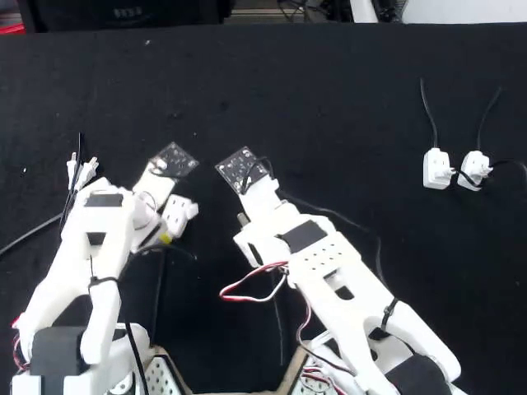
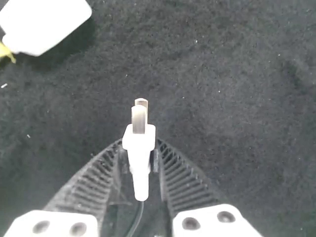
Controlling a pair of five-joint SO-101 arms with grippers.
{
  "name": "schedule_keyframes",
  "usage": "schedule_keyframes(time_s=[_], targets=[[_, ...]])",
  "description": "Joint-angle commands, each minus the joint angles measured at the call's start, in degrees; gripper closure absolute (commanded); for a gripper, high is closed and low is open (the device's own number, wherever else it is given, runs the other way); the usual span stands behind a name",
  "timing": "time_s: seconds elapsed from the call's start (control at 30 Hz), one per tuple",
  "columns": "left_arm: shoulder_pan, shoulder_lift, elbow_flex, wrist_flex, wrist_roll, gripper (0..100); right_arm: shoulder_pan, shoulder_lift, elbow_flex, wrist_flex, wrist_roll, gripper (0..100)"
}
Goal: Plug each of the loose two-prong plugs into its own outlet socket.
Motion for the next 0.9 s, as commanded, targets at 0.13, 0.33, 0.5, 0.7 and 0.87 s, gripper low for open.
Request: schedule_keyframes(time_s=[0.13,0.33,0.5,0.7,0.87], targets=[[-4.79,1.05,-14.55,6.07,-3.34,76,0.88,-1.63,-0.31,-0.88,0.53,98.8],[-3.38,3.78,-15.87,8.7,0.88,76,1.49,-1.98,-0.31,-0.7,0.44,98.8],[-3.47,10.2,-15.25,-3.87,17.32,76,5.8,-1.98,-0.84,-0.88,0.44,98.8],[-0.84,16.97,-21.85,-6.51,29.36,76,6.68,-1.98,-0.66,-0.88,0.44,98.8],[6.2,21.19,-22.64,-2.55,29.27,76,8.44,-1.98,-0.84,-0.88,0.44,98.8]])
